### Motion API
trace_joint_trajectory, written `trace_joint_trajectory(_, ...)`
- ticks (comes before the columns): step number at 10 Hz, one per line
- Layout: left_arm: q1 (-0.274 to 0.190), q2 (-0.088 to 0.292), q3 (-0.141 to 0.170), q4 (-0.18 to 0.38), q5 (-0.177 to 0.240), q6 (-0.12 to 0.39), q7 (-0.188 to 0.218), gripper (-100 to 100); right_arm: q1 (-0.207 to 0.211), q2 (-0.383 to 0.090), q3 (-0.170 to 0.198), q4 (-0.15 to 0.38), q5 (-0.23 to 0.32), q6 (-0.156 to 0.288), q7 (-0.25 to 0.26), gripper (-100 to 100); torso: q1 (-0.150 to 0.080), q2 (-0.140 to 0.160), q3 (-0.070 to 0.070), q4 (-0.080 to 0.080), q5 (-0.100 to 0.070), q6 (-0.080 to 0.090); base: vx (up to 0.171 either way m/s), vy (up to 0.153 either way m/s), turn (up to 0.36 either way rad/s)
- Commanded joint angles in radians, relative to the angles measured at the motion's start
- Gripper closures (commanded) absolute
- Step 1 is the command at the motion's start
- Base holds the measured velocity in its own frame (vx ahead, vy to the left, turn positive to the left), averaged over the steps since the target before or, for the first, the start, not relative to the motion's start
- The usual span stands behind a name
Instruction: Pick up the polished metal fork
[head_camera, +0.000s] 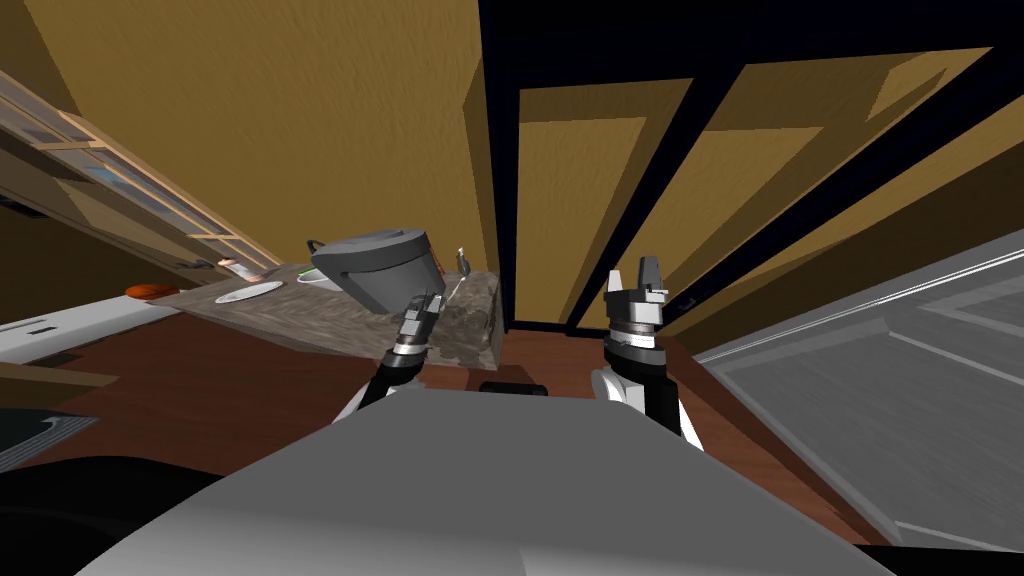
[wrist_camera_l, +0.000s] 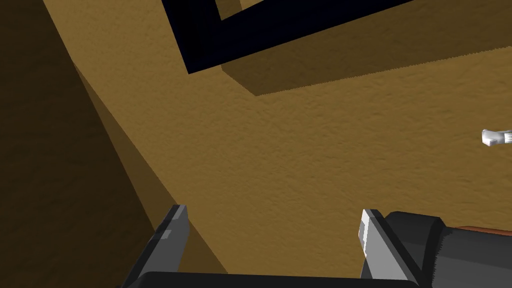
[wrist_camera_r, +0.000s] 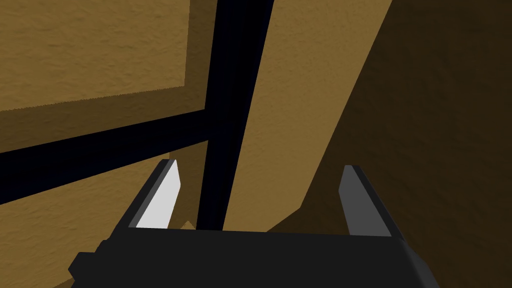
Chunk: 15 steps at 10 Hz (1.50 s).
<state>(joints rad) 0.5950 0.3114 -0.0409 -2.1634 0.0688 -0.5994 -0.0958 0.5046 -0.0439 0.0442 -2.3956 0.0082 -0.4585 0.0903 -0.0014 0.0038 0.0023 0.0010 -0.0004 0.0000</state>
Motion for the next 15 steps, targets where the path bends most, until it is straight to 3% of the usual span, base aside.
trace_joint_trajectory(1, 0.007, 0.050, -0.012, 0.035, 0.004, 0.003, 0.009, -100, 0.000, 0.000, 0.000, 0.000, 0.000, 0.000, 0.000, 0, 0.000, 0.000, 0.000, 0.000, 0.000, 0.000, -0.079, -0.026, -0.005)
trace_joint_trajectory(6, 0.028, 0.177, -0.041, 0.098, 0.007, 0.003, 0.023, -100, 0.000, 0.000, 0.000, 0.000, 0.000, 0.000, 0.000, 0, 0.000, 0.001, 0.001, 0.000, 0.000, 0.000, -0.068, -0.021, -0.007)
trace_joint_trajectory(15, 0.087, 0.446, -0.115, 0.257, 0.013, 0.013, 0.067, -100, 0.000, 0.000, 0.000, 0.000, 0.000, 0.000, 0.000, 0, 0.001, 0.000, 0.000, 0.000, 0.000, 0.000, -0.061, -0.021, -0.018)
